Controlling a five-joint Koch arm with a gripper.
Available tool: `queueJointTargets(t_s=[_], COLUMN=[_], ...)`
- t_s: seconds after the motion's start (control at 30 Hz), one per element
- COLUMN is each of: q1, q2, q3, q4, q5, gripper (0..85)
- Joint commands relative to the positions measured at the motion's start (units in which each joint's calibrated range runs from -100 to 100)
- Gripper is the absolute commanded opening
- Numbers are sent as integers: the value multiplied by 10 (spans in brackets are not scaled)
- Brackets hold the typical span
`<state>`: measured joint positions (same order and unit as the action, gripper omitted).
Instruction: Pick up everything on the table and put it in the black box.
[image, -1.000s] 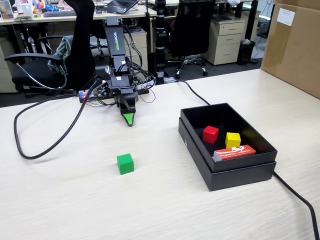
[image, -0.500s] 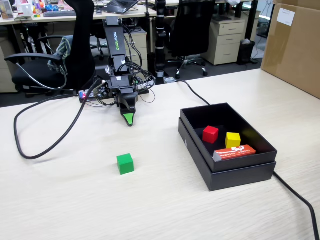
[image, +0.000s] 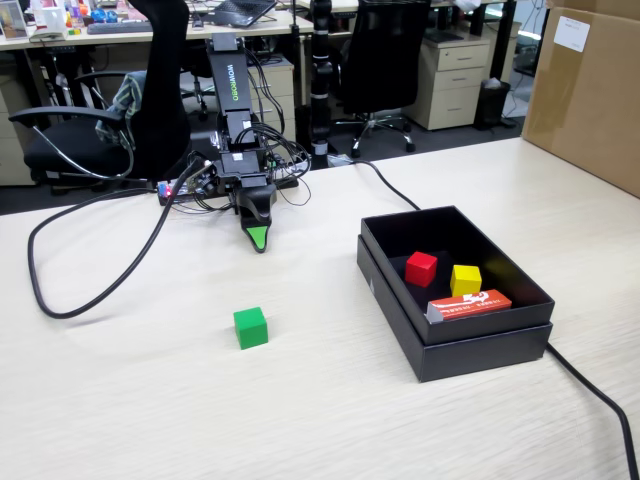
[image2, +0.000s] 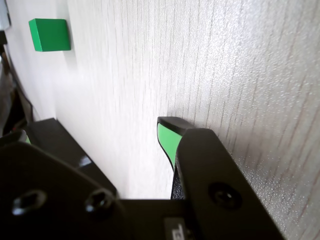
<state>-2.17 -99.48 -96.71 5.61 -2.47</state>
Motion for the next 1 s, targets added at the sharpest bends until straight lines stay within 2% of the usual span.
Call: queueJointTargets(t_s=[0.0, 0.4, 0.7, 0.97], q1=[0, -2, -13, -37], q2=[10, 11, 41, 166], q3=[-7, 5, 168, 365], q4=[-19, -23, -214, -355], q5=[-1, 1, 16, 18], gripper=[496, 475, 475, 473])
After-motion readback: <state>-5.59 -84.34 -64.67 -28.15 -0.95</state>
